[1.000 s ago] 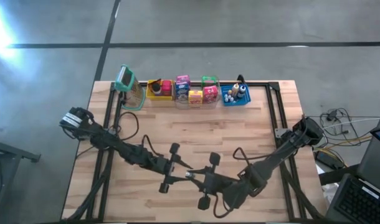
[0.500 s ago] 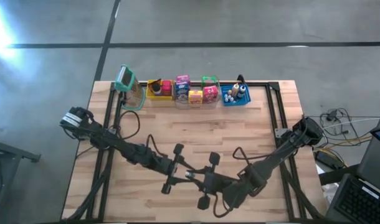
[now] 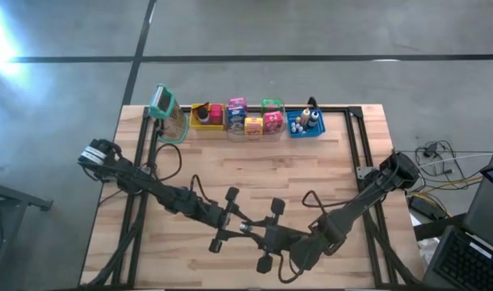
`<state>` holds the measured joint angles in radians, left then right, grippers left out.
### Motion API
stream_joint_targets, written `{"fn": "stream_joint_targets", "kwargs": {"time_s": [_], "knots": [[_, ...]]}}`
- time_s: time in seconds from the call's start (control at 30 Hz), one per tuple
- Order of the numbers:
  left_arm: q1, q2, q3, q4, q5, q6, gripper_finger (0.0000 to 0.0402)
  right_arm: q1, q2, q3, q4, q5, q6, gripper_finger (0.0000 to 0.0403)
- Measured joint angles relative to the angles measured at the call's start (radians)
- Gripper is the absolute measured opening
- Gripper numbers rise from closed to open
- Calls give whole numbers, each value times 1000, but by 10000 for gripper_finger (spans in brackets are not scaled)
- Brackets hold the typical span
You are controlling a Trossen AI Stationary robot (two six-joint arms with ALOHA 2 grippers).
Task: Pick & Place Kitchen Items
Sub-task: Put the blue bottle into the blue bin
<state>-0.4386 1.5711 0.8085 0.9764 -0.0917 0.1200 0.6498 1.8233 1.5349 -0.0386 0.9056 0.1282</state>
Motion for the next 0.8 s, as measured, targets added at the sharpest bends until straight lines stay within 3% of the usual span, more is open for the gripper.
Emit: {"fn": "stream_joint_targets", "kwargs": {"time_s": [0.2, 0.5, 0.8], "knots": [[0, 0, 0, 0, 0, 0, 148, 0, 0, 0, 13, -14, -10, 74], [0, 0, 0, 1, 0, 2, 90, 0, 0, -2, 15, -16, -21, 59], [-1, -1, -1, -9, 0, -14, 93, 0, 0, -2, 8, -17, -20, 78]]}}
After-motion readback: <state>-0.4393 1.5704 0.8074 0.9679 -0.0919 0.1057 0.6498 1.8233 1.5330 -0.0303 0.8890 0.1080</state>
